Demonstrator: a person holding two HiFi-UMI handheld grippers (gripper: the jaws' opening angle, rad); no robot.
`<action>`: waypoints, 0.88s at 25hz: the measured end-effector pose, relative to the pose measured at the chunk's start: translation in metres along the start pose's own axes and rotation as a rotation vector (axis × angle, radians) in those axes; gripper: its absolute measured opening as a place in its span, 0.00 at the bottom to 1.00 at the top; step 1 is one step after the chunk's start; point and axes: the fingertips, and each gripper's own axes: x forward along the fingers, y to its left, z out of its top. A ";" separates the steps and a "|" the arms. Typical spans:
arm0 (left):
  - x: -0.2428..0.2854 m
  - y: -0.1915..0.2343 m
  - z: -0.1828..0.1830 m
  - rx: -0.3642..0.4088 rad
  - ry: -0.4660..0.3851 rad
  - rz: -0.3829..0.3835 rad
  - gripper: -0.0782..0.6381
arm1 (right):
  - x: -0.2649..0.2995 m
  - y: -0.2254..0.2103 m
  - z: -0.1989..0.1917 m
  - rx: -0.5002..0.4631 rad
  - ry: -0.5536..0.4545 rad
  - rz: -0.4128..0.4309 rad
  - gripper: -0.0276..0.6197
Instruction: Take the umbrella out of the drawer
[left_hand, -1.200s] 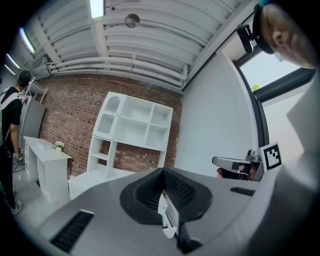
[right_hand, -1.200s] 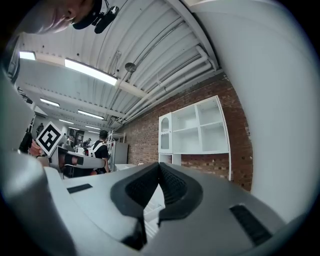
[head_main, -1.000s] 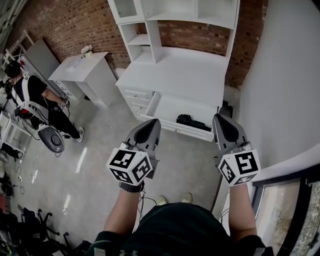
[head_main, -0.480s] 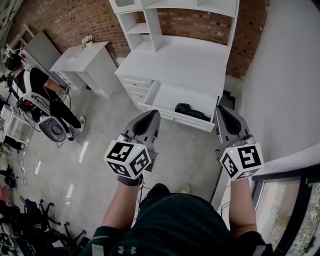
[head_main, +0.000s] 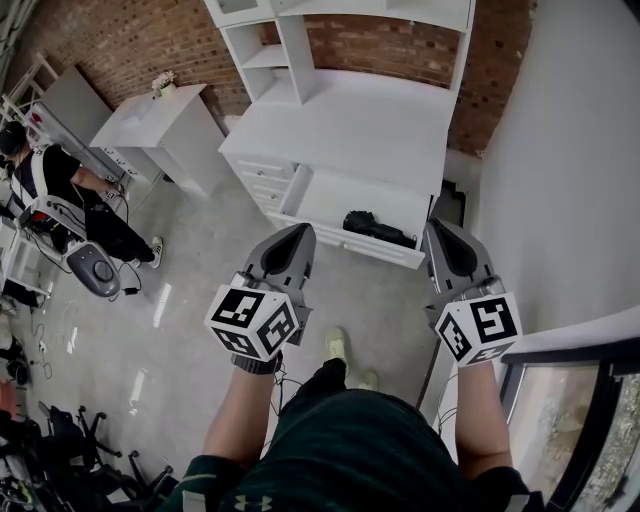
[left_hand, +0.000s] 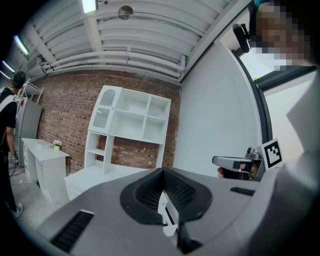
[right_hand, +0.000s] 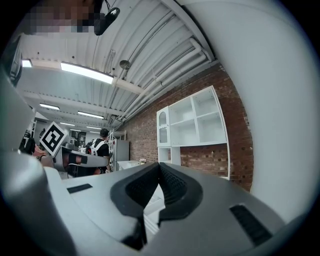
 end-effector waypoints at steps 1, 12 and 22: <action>0.005 0.004 -0.001 0.000 0.003 -0.004 0.12 | 0.005 -0.002 -0.002 0.000 0.005 -0.003 0.05; 0.094 0.062 -0.004 0.022 0.031 -0.075 0.12 | 0.092 -0.028 -0.034 -0.014 0.085 -0.047 0.05; 0.165 0.126 -0.008 0.019 0.056 -0.124 0.12 | 0.162 -0.051 -0.058 -0.026 0.125 -0.093 0.05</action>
